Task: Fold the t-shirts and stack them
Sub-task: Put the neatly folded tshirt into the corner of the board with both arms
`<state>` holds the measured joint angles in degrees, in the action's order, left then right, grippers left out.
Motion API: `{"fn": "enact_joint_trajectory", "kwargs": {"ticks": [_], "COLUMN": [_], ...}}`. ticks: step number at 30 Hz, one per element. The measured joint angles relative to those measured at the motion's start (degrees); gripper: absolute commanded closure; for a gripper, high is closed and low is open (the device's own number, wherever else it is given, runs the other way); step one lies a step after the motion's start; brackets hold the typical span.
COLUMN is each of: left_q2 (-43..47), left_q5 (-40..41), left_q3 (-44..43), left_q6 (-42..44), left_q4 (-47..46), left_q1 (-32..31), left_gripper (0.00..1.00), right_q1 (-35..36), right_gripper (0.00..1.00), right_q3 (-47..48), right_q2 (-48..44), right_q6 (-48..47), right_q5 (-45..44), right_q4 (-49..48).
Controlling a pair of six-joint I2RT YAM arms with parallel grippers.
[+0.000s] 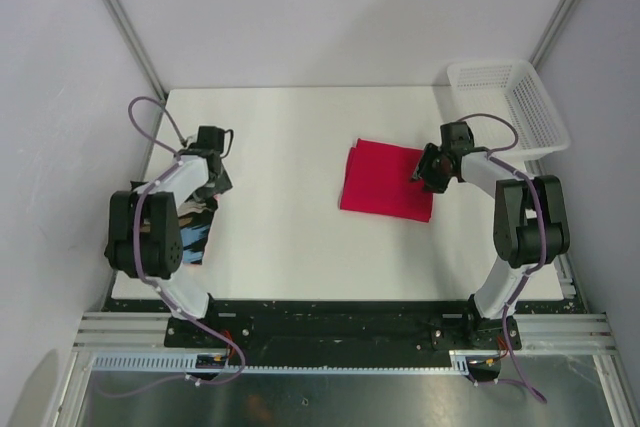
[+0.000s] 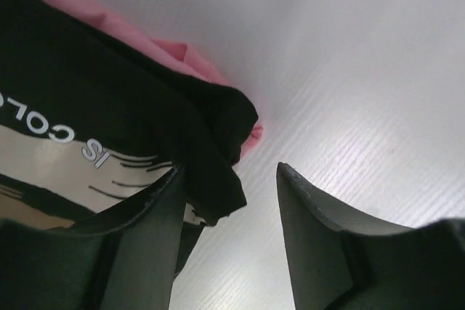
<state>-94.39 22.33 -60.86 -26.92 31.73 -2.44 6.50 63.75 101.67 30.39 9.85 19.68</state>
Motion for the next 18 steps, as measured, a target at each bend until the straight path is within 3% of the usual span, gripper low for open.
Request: {"fn": "enact_joint_trajectory", "kwargs": {"ticks": [6,15,18], "left_q2": [-6.6,-12.8,-13.3], "left_q5": [2.3,5.2,5.7], "left_q3": [-5.3,-8.9,-8.9], "left_q6": [0.0,0.0,-0.2], "left_q4": [1.2,2.7,2.9], "left_q1": [0.0,0.0,0.0], "left_gripper": [0.44,0.55,0.66], "right_q1": [-0.2,-0.3,-0.3], "right_gripper": [0.48,0.49,0.49], "right_q3": [-0.1,-0.1,-0.1], "right_q2": [-0.1,-0.5,-0.5], "right_q6": [0.0,0.0,0.0], "right_q5": [1.0,1.9,2.2], "right_q4": [0.0,0.0,0.0]}}
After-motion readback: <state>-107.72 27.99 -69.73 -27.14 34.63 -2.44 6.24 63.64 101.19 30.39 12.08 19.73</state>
